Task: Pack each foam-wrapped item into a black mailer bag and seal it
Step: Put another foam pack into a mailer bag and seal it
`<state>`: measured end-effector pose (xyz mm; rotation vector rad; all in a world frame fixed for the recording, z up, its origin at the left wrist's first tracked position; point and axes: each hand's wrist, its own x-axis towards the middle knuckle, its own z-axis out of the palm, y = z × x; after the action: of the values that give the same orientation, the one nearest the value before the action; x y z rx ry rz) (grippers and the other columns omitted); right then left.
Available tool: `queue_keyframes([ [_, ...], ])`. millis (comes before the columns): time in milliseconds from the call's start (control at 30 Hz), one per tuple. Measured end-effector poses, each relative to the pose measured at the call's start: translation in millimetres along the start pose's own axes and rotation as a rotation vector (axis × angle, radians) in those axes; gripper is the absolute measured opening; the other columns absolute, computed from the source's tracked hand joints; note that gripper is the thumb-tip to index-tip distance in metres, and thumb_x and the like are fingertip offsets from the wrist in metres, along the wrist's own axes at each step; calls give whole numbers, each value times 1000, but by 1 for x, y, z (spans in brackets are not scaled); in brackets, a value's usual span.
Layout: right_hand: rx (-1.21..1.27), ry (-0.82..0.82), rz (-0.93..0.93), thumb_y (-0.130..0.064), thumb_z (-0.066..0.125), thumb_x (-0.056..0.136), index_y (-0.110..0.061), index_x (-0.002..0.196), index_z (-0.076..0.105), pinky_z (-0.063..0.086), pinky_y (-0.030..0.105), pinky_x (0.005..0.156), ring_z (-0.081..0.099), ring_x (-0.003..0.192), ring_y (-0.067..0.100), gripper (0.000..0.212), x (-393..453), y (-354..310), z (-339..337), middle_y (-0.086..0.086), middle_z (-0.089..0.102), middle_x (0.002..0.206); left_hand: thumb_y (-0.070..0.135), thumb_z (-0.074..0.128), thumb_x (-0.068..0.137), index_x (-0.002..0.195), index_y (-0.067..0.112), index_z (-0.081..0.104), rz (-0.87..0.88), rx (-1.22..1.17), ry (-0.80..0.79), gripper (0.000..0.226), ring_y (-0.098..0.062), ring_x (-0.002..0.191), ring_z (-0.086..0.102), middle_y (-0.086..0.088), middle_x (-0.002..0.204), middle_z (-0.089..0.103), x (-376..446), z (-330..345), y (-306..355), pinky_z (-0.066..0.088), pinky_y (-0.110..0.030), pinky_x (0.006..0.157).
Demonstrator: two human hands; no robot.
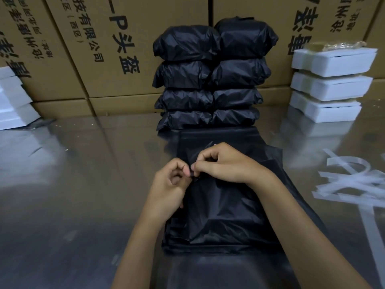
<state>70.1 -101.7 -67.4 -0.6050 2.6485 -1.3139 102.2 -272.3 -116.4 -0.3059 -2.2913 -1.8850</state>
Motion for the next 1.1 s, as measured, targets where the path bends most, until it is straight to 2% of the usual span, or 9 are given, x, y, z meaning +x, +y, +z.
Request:
queue_keyframes([
  [67,19,21,-24,-35,71,88,-20,74,75,50,35,86,66,83,15,21,-1,0,-1,4,74,81,-2,60,92,75,27,51,115,114,40,35,-13,53,44,2,67,59,0,-1,-1,36,-25,42],
  [133,52,21,-43,-30,72,91,-15,81,74,50,35,86,64,82,12,18,-3,1,-3,5,73,85,5,64,91,80,32,46,222,253,103,34,-17,53,44,-3,66,53,-1,0,0,37,-27,47],
  [233,100,-1,-83,-18,71,93,-14,96,70,48,35,100,68,96,12,5,-7,2,-8,0,74,93,18,69,89,86,35,42,289,386,173,32,-13,51,46,0,65,54,-3,1,3,41,-33,49],
  [367,96,-64,-126,-9,64,97,-12,108,75,48,22,100,67,104,9,16,-10,2,-14,0,76,104,22,71,89,90,35,38,453,634,233,36,-1,55,50,20,63,51,-11,3,10,35,-22,48],
  [433,100,-109,-132,-7,61,98,-11,110,76,48,21,101,67,107,9,19,-11,2,-17,1,76,107,29,73,87,91,31,40,522,704,290,34,-6,56,51,16,61,48,-14,3,13,35,-19,44],
  [533,123,-142,-139,-6,59,99,-11,112,76,48,24,104,66,110,10,22,-13,2,-20,2,75,110,37,74,84,90,27,41,598,783,376,35,-10,48,49,8,57,49,-15,3,14,40,-27,37],
  [700,164,-132,-157,-1,61,97,-5,109,74,50,23,96,68,101,13,18,-13,4,-21,12,74,104,44,71,84,89,27,41,591,794,398,35,-7,45,46,8,56,48,-14,2,12,41,-30,36],
  [933,178,-105,-163,-3,66,94,-5,103,76,52,23,93,69,93,10,14,-13,5,-22,7,76,95,52,67,82,89,29,46,514,757,373,32,-6,46,46,11,56,47,-13,2,8,37,-22,42],
  [1100,147,-97,-176,-6,70,93,-5,103,75,53,25,96,70,99,13,12,-14,4,-19,4,76,99,51,68,82,83,34,54,367,677,345,22,-7,66,58,13,61,56,-11,2,6,33,-18,50],
])
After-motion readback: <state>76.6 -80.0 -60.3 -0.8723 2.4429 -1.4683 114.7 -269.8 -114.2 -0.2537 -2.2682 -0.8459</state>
